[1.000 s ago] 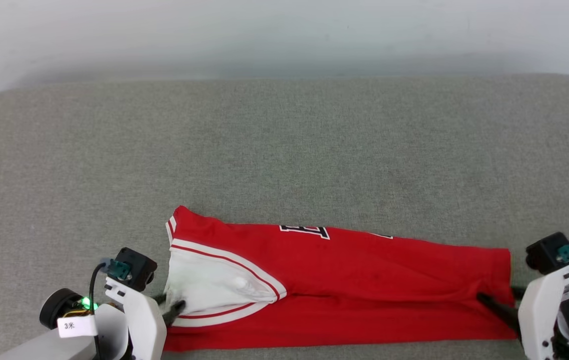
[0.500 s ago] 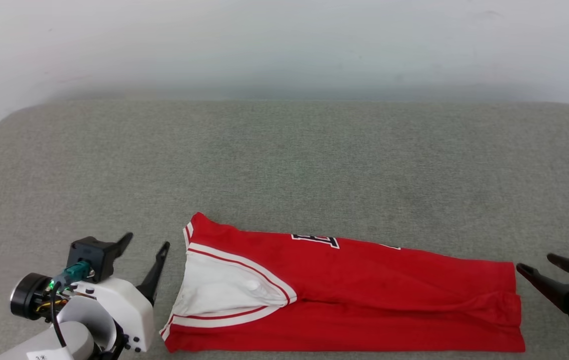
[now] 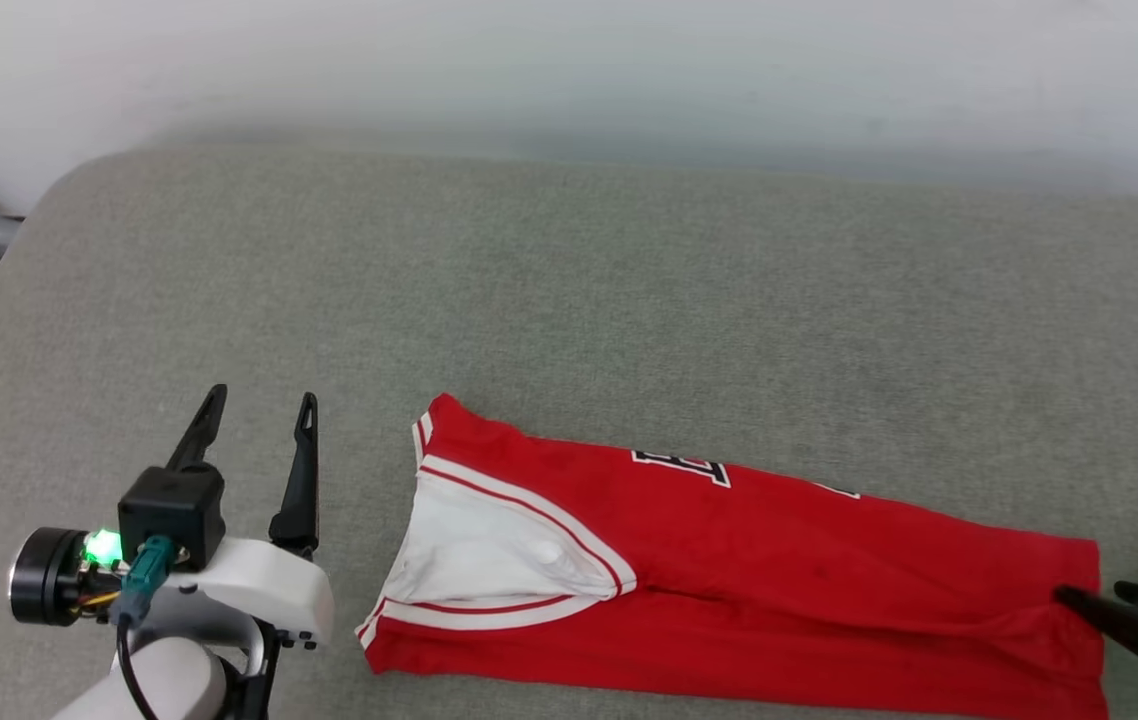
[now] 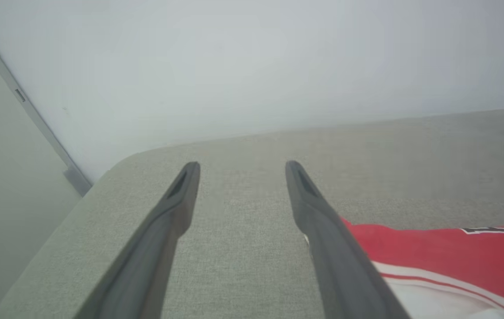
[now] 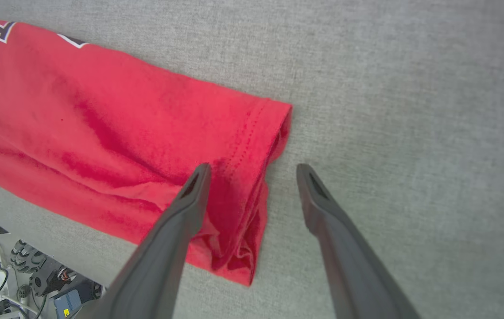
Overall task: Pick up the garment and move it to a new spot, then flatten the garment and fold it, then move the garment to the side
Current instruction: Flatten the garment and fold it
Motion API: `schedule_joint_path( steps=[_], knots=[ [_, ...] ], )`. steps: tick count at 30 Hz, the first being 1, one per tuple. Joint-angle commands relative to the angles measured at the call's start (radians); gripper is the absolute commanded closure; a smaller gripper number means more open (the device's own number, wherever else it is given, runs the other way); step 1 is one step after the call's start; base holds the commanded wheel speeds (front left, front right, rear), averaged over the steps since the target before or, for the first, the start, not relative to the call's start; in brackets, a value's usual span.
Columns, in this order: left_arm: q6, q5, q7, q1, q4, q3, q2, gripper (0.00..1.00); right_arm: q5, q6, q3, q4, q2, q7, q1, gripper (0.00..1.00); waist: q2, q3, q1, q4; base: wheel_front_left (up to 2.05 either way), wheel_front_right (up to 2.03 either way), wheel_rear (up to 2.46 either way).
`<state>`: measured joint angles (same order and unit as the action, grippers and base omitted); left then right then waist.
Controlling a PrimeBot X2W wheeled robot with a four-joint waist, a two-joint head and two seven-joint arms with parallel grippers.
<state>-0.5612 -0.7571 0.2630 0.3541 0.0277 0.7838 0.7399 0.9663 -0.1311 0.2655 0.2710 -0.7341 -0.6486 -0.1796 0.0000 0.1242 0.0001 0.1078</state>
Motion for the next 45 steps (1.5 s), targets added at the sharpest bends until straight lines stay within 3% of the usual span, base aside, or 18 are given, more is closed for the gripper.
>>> schedule_joint_path(
  steps=[1, 7, 12, 13, 16, 20, 21, 22, 23, 30, 41, 45],
  knots=[
    [-0.008, 0.055, 0.002, -0.048, 0.011, -0.054, -0.032, 0.0, 0.008, 0.001, -0.003, 0.012, 0.017, -0.006, 0.007, 0.0, 0.0, 0.021, -0.0001, 0.022, 0.0, 0.0, 0.0],
    [0.007, 0.189, 0.002, -0.167, 0.028, -0.211, -0.142, 0.0, -0.008, 0.001, 0.023, 0.041, 0.05, -0.023, 0.017, 0.0, 0.0, 0.045, -0.0001, 0.049, 0.0, 0.0, 0.0],
    [0.049, 0.292, 0.002, -0.251, 0.029, -0.323, -0.246, 0.0, -0.013, -0.001, 0.085, 0.062, 0.092, -0.044, 0.037, 0.0, 0.0, 0.054, -0.0001, 0.063, 0.0, 0.0, 0.0],
    [0.049, 0.292, 0.002, -0.251, 0.029, -0.323, -0.246, 0.0, -0.013, -0.001, 0.085, 0.062, 0.092, -0.044, 0.037, 0.0, 0.0, 0.054, -0.0001, 0.063, 0.0, 0.0, 0.0],
    [0.104, 0.365, 0.002, -0.301, 0.006, -0.393, -0.325, 0.0, -0.007, -0.002, 0.126, 0.073, 0.123, -0.043, 0.043, 0.0, 0.0, 0.06, -0.0001, 0.069, 0.0, 0.0, 0.0],
    [0.143, 0.423, 0.002, -0.322, -0.012, -0.437, -0.373, 0.0, 0.0, -0.005, 0.147, 0.072, 0.129, -0.03, 0.034, 0.0, 0.0, 0.064, -0.0001, 0.07, 0.0, 0.0, 0.0],
    [0.158, 0.441, 0.002, -0.328, -0.021, -0.455, -0.387, 0.0, 0.0, -0.005, 0.153, 0.067, 0.126, -0.02, 0.029, 0.13, 0.0, 0.065, -0.0001, 0.07, 0.0, 0.0, 0.0],
    [0.168, 0.46, 0.002, -0.334, -0.026, -0.465, -0.398, 0.0, -0.004, -0.005, 0.155, 0.064, 0.121, -0.006, 0.023, 0.87, 0.0, 0.065, -0.0001, 0.069, 0.0, 0.0, 0.0],
    [0.18, 0.474, 0.002, -0.336, -0.03, -0.478, -0.411, 0.0, 0.0, -0.005, 0.158, 0.062, 0.116, 0.001, 0.018, 1.0, 0.0, 0.064, -0.0001, 0.068, 0.0, 0.0, 0.0],
    [0.259, 0.565, 0.002, -0.355, -0.036, -0.562, -0.472, 0.0, 0.022, 0.001, 0.126, 0.046, 0.048, 0.063, -0.019, 1.0, 0.0, 0.049, -0.0001, 0.054, 0.0, 0.0, 0.0],
    [0.333, 0.648, 0.002, -0.391, -0.028, -0.635, -0.537, 0.0, 0.011, 0.001, 0.032, 0.116, -0.074, 0.096, -0.037, 1.0, 0.0, 0.022, -0.0001, 0.036, 0.0, 0.0, 0.0],
    [0.351, 0.669, 0.002, -0.396, -0.036, -0.649, -0.551, 0.0, 0.007, 0.001, 0.011, 0.139, -0.079, 0.091, -0.027, 1.0, 0.0, 0.008, -0.0001, 0.034, 0.0, 0.0, 0.0]
  ],
)
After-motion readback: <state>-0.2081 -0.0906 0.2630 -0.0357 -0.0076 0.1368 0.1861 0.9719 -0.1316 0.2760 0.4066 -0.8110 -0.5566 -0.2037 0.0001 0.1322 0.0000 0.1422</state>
